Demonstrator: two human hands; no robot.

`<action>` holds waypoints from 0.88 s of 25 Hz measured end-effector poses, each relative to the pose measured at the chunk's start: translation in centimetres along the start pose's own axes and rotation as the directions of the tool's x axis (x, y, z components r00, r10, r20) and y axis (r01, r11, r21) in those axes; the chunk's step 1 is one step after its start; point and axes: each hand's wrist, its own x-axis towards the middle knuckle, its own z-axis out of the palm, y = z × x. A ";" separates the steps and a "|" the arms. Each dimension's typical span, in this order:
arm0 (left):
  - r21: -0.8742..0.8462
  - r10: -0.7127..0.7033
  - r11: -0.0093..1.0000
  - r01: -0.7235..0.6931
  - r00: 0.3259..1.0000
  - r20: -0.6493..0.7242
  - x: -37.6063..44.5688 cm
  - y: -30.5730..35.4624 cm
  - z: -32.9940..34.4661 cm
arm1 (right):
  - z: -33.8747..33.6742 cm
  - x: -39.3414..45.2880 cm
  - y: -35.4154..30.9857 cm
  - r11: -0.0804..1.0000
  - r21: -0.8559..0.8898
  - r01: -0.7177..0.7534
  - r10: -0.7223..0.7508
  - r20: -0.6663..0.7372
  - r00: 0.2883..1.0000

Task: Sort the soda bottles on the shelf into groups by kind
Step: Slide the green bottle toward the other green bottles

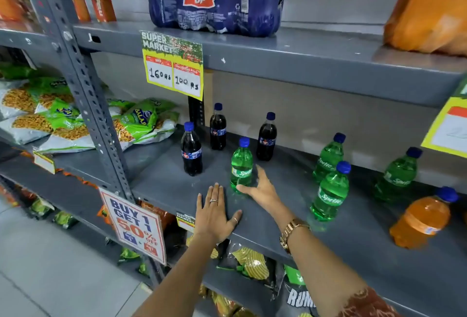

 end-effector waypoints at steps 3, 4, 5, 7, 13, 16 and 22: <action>-0.003 0.009 1.000 -0.009 0.999 -0.036 0.0 0.0 -0.1 | 0.5 1.3 -0.6 0.987 0.158 0.033 -0.037 0.019 0.999; -0.011 0.015 1.000 -0.016 0.999 -0.051 -0.1 0.0 -0.1 | 0.5 1.5 -0.8 0.982 0.185 0.034 -0.038 0.019 0.999; -0.018 0.015 1.000 -0.016 0.998 -0.053 0.0 0.0 -0.1 | 0.6 1.7 -0.6 0.983 0.180 0.040 -0.044 0.022 0.999; -0.010 0.015 1.000 -0.016 0.999 -0.047 -0.1 0.1 -0.2 | 0.3 1.2 -0.3 0.984 0.170 0.046 -0.049 0.011 0.999; 0.056 0.006 0.998 -0.005 1.000 -0.023 -0.5 0.6 -0.4 | -2.2 -2.2 1.6 0.991 0.093 0.092 -0.080 -0.122 0.989; 0.035 0.021 0.999 -0.022 1.000 0.014 -1.2 2.1 -0.1 | -3.6 -5.4 3.2 0.996 0.016 0.093 -0.087 -0.212 0.973; 0.001 0.111 0.994 -0.111 0.992 0.066 -4.4 7.2 1.2 | -7.1 -11.7 6.9 0.993 -0.106 0.051 -0.084 -0.344 0.935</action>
